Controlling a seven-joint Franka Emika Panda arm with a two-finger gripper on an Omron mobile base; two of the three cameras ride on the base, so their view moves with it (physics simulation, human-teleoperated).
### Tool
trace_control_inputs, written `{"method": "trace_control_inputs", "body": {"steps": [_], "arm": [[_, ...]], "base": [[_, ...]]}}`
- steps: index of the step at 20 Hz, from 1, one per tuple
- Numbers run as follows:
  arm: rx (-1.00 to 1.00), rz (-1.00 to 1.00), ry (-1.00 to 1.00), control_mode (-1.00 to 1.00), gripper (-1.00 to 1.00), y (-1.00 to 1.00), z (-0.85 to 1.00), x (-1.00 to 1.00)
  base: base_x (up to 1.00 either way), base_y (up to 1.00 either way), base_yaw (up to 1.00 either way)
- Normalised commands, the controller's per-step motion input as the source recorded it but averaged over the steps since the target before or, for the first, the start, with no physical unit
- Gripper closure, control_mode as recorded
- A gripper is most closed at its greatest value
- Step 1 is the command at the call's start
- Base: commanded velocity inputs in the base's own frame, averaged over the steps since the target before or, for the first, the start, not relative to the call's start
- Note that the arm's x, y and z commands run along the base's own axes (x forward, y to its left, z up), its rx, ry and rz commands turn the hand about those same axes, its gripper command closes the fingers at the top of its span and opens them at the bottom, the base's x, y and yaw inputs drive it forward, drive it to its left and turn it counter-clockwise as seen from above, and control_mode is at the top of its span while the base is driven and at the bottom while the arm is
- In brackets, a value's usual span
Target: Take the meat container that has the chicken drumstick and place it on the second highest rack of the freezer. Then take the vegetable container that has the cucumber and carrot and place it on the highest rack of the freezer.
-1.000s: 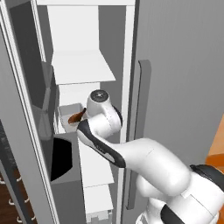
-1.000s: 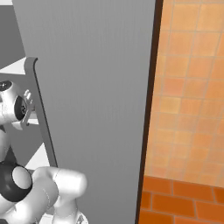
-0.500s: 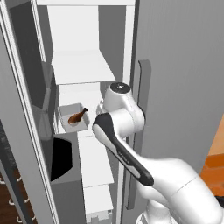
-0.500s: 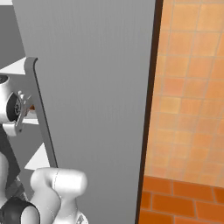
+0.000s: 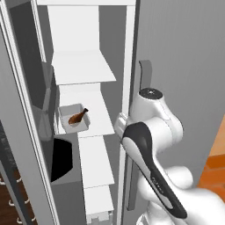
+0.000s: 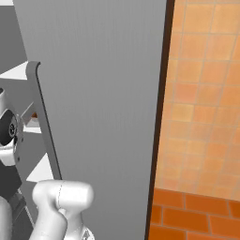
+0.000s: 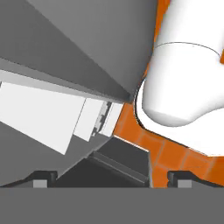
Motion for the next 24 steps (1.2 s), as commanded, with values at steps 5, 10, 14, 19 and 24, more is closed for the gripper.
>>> {"method": "trace_control_inputs", "body": {"steps": [5,10,14,19,24], "arm": [[-0.11,0.13,0.16,-1.0,-1.0,-0.5,0.16,-0.64],[-0.11,0.07,0.11,-1.0,-1.0,-0.44,-0.03,-0.15],[-0.03,0.0,0.0,-1.0,-1.0,-0.25,-0.21,0.0],[0.0,0.0,0.0,-1.0,-1.0,-0.24,-0.13,0.0],[-0.01,0.0,0.01,-1.0,-1.0,0.0,0.0,0.0]], "base": [[0.0,0.0,0.0],[0.0,0.0,0.0],[0.0,0.0,0.0],[0.0,0.0,0.0],[0.0,0.0,0.0]]}}
